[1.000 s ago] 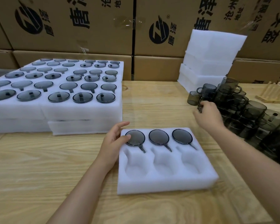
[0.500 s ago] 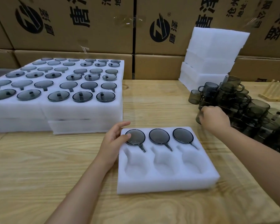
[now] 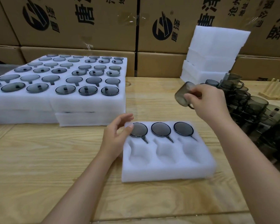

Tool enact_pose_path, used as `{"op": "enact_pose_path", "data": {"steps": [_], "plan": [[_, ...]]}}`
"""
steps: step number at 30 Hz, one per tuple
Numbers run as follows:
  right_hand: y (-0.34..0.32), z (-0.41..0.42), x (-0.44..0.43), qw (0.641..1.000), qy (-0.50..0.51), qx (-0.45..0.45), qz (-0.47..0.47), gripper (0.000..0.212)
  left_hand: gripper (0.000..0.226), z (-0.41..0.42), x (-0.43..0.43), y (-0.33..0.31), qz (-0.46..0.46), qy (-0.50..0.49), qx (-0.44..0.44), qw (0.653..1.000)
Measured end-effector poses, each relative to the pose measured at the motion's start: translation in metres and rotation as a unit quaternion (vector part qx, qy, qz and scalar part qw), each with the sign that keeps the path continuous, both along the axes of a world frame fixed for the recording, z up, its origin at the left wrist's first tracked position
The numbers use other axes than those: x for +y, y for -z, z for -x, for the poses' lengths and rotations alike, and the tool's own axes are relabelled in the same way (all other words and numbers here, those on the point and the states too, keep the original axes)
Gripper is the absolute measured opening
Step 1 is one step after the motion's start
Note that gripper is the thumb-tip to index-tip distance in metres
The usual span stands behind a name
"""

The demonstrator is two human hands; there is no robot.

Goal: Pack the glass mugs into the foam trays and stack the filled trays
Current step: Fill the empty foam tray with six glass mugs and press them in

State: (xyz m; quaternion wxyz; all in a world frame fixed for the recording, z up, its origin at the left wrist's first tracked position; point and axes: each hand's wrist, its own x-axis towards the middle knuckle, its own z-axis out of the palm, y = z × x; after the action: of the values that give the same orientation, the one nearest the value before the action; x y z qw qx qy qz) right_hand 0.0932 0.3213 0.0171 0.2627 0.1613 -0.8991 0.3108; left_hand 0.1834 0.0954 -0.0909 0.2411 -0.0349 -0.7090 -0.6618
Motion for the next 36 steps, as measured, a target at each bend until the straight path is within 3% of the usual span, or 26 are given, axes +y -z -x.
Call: {"op": "enact_pose_path", "data": {"steps": [4,8,14,17,19,22,25,28,32,36], "plan": [[-0.010,-0.047,-0.034,0.983,-0.182,-0.020,-0.016,0.005,0.049,-0.011,-0.001,-0.009,0.121,-0.021,0.108,0.987],[-0.002,-0.068,-0.060,0.949,-0.307,-0.058,-0.034,0.002,0.047,-0.017,0.005,-0.017,0.127,-0.034,0.135,0.982],[0.029,-0.070,-0.077,0.975,-0.175,-0.026,0.134,0.022,0.053,-0.016,0.007,-0.020,0.086,-0.132,0.131,0.979],[0.038,-0.077,-0.085,0.953,-0.186,-0.098,0.219,0.046,0.055,-0.015,0.011,-0.021,0.127,-0.126,0.127,0.976],[0.043,-0.081,-0.089,0.941,-0.217,-0.140,0.221,0.058,0.054,-0.017,0.014,-0.023,0.164,-0.114,0.143,0.969],[0.046,-0.086,-0.092,0.928,-0.225,-0.157,0.252,0.054,0.055,-0.019,0.016,-0.028,0.228,-0.093,0.180,0.952],[0.046,-0.087,-0.089,0.916,-0.221,-0.170,0.287,0.036,0.057,-0.022,0.017,-0.032,0.256,-0.052,0.200,0.944],[0.042,-0.085,-0.077,0.898,-0.245,-0.180,0.319,0.020,0.055,-0.027,0.014,-0.034,0.188,0.019,0.157,0.969],[0.037,-0.084,-0.065,0.857,-0.346,-0.226,0.307,0.021,0.050,-0.029,0.008,-0.037,0.040,0.068,0.063,0.995],[0.037,-0.086,-0.062,0.864,-0.378,-0.242,0.227,0.034,0.052,-0.030,0.001,-0.037,0.026,0.132,0.021,0.991]]}}
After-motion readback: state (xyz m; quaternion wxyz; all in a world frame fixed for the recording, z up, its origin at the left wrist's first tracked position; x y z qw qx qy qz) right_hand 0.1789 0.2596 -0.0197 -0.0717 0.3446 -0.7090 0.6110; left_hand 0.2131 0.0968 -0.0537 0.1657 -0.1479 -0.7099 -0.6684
